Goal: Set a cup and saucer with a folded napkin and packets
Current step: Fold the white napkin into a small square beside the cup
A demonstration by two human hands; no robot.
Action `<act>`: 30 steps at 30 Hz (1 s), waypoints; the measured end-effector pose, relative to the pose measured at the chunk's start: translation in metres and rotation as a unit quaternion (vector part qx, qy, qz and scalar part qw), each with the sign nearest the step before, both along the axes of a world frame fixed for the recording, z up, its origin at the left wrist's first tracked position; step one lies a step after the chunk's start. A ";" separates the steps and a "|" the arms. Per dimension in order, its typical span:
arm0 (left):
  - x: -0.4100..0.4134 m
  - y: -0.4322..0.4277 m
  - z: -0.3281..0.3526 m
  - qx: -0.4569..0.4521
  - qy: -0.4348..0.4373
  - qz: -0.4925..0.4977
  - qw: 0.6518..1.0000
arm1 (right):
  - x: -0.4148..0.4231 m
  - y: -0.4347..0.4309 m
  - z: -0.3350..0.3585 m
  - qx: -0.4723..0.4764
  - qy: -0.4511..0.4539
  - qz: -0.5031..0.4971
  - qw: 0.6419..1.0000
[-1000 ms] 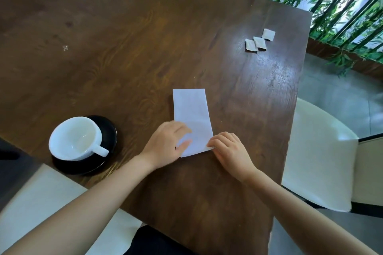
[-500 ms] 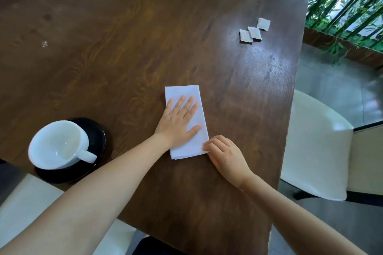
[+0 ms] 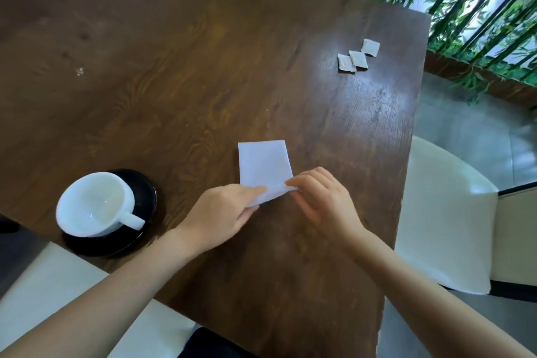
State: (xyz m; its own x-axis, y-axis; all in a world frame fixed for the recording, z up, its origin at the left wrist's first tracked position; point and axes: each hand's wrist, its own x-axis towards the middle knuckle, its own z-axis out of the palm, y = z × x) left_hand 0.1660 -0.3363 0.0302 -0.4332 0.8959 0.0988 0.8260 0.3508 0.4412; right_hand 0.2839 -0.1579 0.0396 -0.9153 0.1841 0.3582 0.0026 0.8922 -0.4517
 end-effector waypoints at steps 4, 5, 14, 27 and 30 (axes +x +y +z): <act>-0.013 0.007 0.056 0.077 0.041 0.027 0.996 | -0.014 0.008 0.054 -0.045 0.022 -0.016 0.999; -0.018 0.009 0.070 0.094 0.039 0.031 0.994 | -0.017 0.011 0.068 -0.064 0.024 -0.021 0.997; -0.090 0.051 0.110 0.056 -0.093 0.045 0.993 | -0.070 0.049 0.096 -0.185 -0.025 -0.071 0.980; -0.113 0.071 0.037 -0.011 -0.082 0.115 0.990 | -0.103 0.054 0.020 -0.190 -0.113 -0.132 0.966; -0.086 0.052 0.009 0.017 -0.038 0.108 0.993 | -0.080 0.041 -0.001 -0.160 -0.120 -0.114 0.973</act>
State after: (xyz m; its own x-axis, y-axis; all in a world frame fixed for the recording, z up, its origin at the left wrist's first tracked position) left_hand 0.0800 -0.2840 0.0389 -0.6219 0.7782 0.0872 0.6969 0.4991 0.5150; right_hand 0.2038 -0.1169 0.0385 -0.8879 0.4590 0.0292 0.3240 0.6693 -0.6686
